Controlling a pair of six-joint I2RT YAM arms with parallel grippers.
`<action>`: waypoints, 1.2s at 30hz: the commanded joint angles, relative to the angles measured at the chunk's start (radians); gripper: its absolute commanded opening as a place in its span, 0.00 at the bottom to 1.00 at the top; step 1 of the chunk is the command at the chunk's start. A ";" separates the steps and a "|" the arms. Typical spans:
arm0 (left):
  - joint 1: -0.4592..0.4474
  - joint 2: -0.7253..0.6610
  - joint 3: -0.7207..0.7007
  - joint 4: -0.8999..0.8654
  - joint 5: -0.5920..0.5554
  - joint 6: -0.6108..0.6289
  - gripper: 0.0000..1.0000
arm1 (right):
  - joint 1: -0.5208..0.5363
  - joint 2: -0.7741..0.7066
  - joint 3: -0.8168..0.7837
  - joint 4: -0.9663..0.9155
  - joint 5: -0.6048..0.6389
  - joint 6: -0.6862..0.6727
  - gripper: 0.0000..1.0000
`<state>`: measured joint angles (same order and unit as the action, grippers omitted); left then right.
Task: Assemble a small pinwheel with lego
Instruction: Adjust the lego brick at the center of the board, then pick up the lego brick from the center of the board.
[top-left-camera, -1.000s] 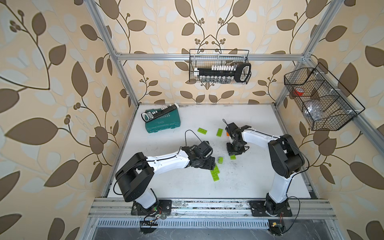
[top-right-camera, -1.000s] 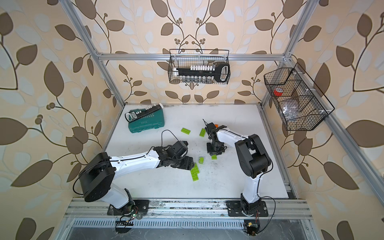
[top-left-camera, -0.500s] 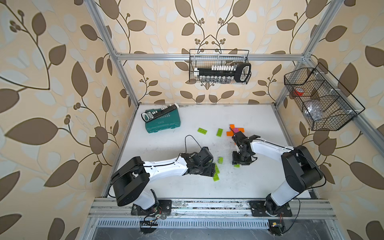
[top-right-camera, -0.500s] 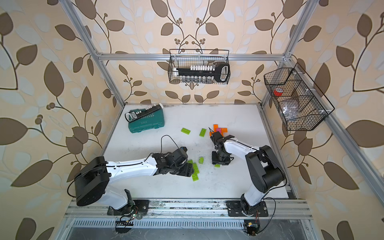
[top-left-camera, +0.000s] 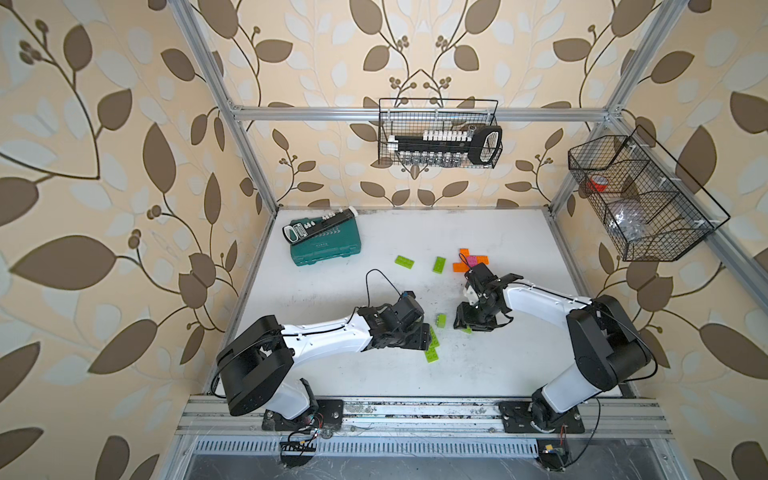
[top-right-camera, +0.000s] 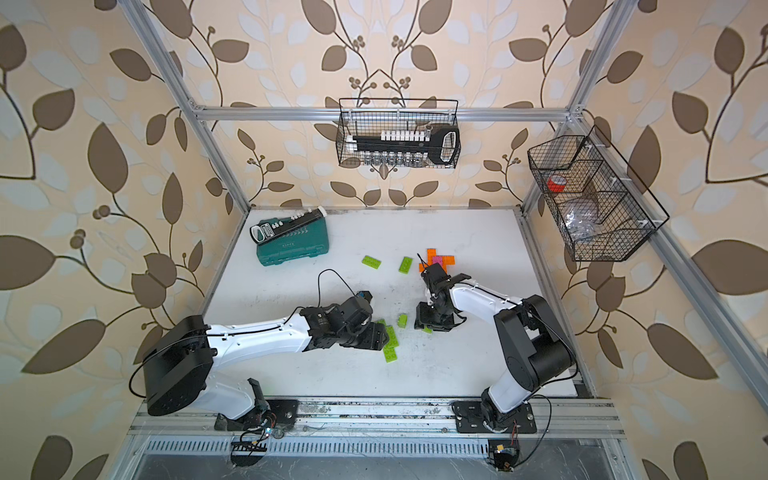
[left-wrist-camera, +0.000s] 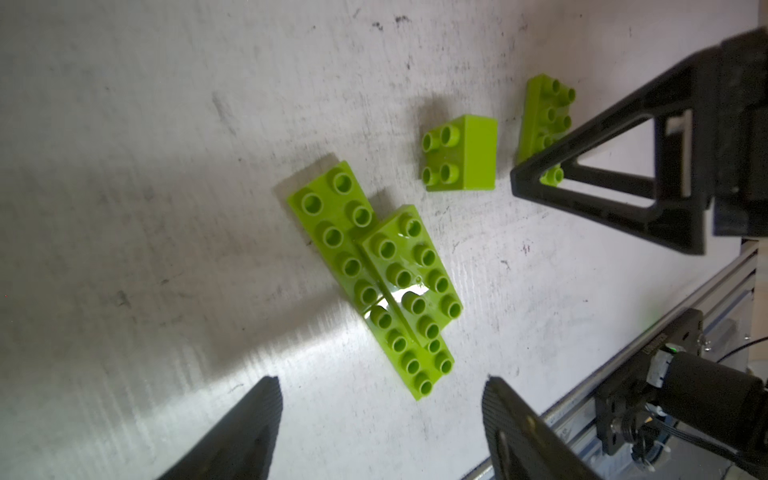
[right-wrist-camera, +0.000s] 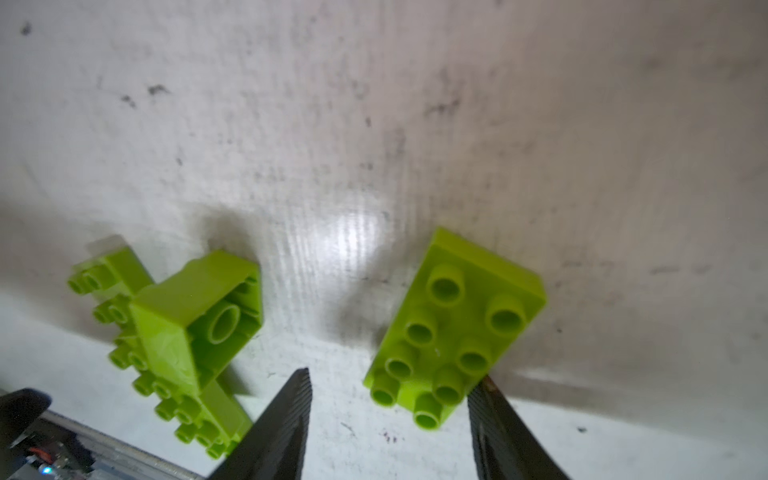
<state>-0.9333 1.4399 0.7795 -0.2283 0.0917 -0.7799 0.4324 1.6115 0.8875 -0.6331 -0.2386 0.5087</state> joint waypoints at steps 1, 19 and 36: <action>0.044 -0.055 -0.040 0.080 0.054 -0.043 0.78 | 0.012 0.015 -0.029 0.059 -0.099 -0.008 0.56; 0.239 -0.036 -0.069 0.312 0.211 -0.044 0.77 | 0.175 0.014 0.180 -0.222 0.290 -0.223 0.24; -0.061 -0.094 -0.100 0.236 -0.221 -0.068 0.76 | 0.174 0.125 0.271 -0.252 0.231 -0.316 0.14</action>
<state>-0.9916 1.3830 0.6800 0.0044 -0.0738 -0.8413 0.6060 1.7123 1.1187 -0.8677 -0.0002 0.2115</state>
